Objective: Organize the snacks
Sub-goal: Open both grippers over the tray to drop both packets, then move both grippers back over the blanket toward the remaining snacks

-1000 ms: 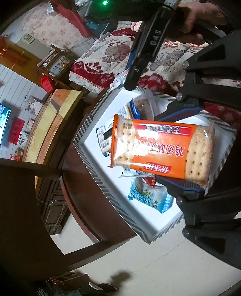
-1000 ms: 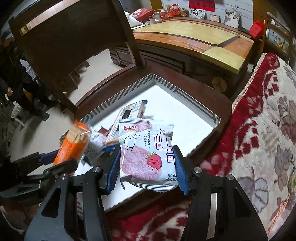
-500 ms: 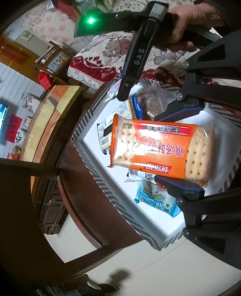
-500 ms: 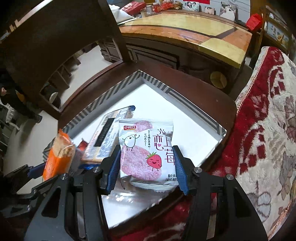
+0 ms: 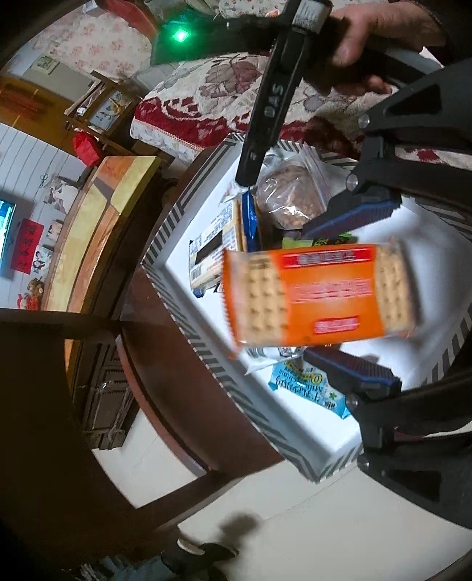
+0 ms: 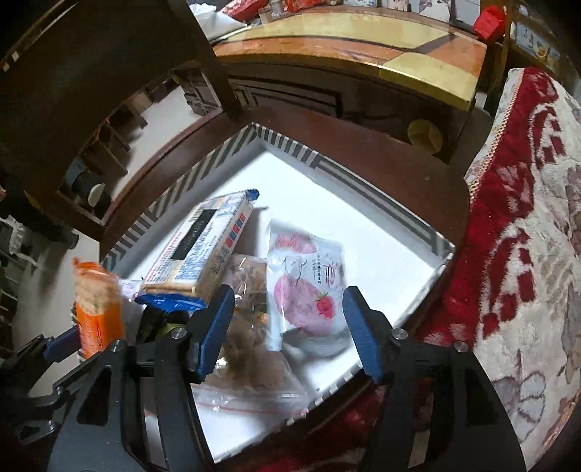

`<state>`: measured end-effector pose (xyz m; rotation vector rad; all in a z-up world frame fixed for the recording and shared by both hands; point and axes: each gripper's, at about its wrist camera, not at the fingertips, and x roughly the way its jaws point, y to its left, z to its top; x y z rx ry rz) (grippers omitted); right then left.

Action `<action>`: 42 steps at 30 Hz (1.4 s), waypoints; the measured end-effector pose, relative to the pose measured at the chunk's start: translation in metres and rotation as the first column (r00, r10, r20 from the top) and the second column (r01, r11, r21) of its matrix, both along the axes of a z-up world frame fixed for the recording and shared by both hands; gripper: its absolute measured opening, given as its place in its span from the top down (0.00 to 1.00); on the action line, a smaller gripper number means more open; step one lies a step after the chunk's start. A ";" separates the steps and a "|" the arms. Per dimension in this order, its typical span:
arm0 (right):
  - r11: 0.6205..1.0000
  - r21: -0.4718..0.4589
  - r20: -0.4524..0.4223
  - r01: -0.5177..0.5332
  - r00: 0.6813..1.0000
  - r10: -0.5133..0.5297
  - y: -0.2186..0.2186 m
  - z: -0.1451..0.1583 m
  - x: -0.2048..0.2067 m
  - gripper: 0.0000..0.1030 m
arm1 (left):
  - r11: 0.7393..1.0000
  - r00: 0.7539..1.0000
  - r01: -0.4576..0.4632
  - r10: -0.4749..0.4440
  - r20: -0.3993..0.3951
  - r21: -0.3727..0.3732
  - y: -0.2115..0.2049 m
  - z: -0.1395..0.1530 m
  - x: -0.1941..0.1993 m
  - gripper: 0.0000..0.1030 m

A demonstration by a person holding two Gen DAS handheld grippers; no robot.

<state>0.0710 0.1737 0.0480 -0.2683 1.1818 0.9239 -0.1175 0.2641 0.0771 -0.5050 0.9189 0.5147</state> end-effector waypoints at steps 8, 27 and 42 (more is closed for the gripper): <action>0.995 0.089 -0.001 0.049 0.999 -0.049 -0.051 0.033 -0.013 0.40 | 1.000 0.999 -0.005 0.004 0.040 0.023 -0.011 0.018 -0.011 0.27; 0.936 0.138 -0.007 0.323 0.946 -0.325 -0.260 0.060 -0.013 0.40 | 0.977 0.978 0.183 -0.193 0.085 0.106 -0.111 0.054 0.020 0.21; 0.911 0.172 0.006 0.374 0.925 -0.381 -0.294 0.080 -0.017 0.40 | 0.981 0.977 0.170 -0.181 0.114 0.093 -0.110 0.062 0.009 0.18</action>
